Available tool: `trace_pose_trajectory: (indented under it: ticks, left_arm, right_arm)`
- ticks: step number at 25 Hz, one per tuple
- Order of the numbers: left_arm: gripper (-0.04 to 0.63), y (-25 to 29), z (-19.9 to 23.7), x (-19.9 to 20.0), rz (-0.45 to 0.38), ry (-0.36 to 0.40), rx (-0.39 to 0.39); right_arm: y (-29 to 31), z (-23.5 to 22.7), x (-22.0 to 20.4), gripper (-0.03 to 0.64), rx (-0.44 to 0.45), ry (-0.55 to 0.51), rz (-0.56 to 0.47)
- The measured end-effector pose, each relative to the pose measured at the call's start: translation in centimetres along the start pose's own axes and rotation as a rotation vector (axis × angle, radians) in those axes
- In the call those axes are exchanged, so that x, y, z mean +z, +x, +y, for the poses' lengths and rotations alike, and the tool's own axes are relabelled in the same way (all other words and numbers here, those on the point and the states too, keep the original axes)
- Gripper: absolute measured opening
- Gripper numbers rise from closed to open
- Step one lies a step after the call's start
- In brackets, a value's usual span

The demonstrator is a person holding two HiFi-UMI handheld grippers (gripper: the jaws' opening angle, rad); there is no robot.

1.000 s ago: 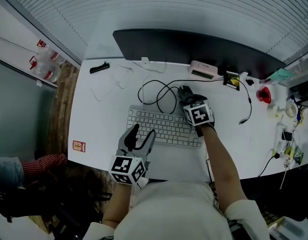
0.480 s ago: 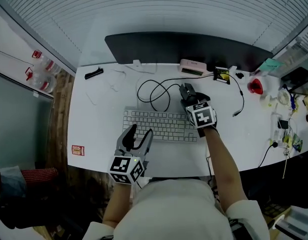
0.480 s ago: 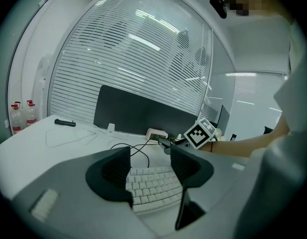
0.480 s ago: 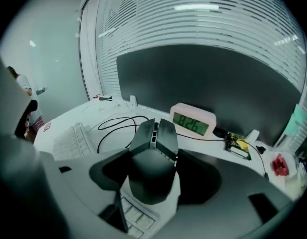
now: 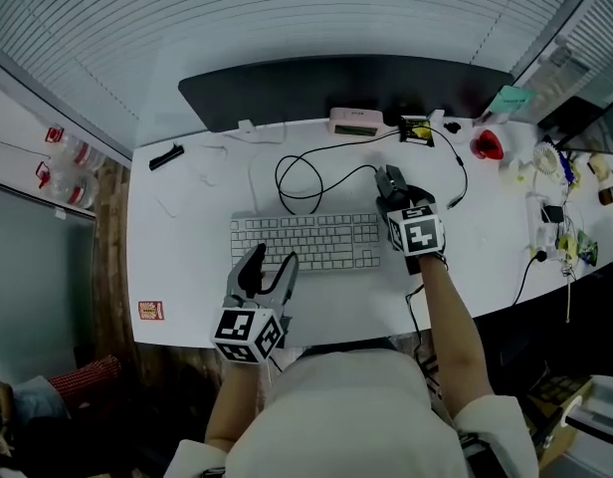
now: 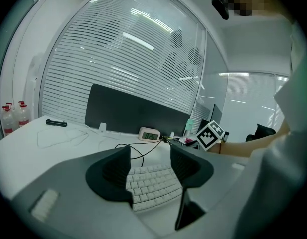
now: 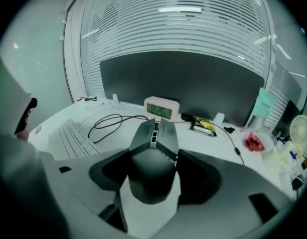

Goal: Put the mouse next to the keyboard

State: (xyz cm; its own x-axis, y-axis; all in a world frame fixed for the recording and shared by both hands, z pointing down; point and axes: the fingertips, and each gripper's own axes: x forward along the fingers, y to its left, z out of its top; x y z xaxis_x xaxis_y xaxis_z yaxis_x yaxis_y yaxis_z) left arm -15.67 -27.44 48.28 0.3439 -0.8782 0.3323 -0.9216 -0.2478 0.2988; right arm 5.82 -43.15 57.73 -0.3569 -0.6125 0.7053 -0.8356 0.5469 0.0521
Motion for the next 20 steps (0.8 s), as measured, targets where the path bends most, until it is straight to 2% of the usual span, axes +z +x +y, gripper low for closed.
trace_pose_trajectory:
  ticks: [5,15,20]
  left_arm:
    - [0.255,-0.1,-0.7,-0.4,0.010,0.011,-0.021]
    - [0.255,-0.2,-2.4,-1.7,0.032,0.030,-0.065]
    - [0.255,-0.5,-3.0,-2.5,0.038,0.035,-0.080]
  right_arm:
    - [-1.5,-2.0,-3.4,0.287,-0.059,0.043,0.035]
    - [-3.8,-3.8,-9.7,0.288,-0.108,0.133,0.104]
    - [-3.4,-3.5,-12.5,0.287,-0.074,0.173,0.099]
